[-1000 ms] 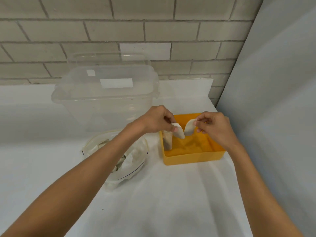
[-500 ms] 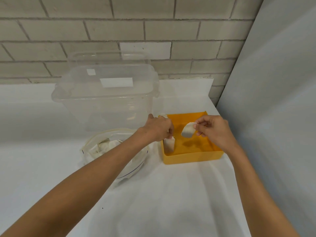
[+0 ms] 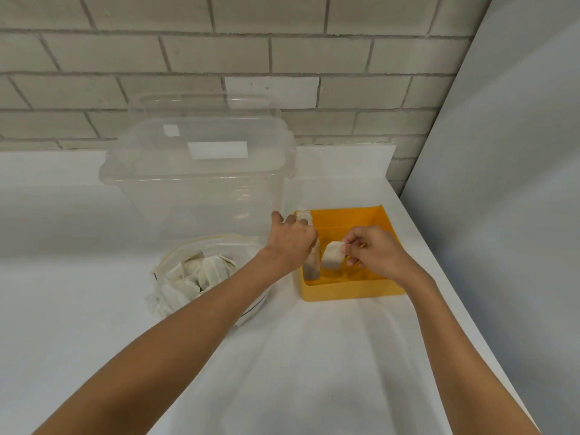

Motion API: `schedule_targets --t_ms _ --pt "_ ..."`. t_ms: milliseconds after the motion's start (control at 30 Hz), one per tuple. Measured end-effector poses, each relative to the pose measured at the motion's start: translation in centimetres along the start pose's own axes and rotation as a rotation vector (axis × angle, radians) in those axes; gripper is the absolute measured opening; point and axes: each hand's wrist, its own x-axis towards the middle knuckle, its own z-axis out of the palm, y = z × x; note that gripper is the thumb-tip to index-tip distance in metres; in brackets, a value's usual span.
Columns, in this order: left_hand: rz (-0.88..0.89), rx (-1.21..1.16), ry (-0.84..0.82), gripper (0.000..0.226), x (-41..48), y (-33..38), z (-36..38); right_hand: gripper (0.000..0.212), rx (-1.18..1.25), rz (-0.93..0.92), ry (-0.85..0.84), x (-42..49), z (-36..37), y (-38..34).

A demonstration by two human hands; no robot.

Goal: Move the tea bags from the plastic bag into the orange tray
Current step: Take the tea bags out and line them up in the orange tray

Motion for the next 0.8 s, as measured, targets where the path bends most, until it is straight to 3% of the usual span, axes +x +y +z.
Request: schedule_targets --t_ms 433,700,800 --pt "-0.166 -0.551 0.154 0.022 -2.8 -3.1 -2.1 0.014 -0.084 0.011 -0.161 2.1 3.3 -1.1" --pt "-0.227 -0.681 0.12 0.016 -5.6 -4.6 -2.2 0.004 -0.058 0.083 -0.06 3.2 5.8 -0.9" --pt "-0.247 -0.715 0.133 0.015 -6.2 -5.1 -2.2 0.01 -0.049 0.097 -0.044 3.1 5.9 -1.0"
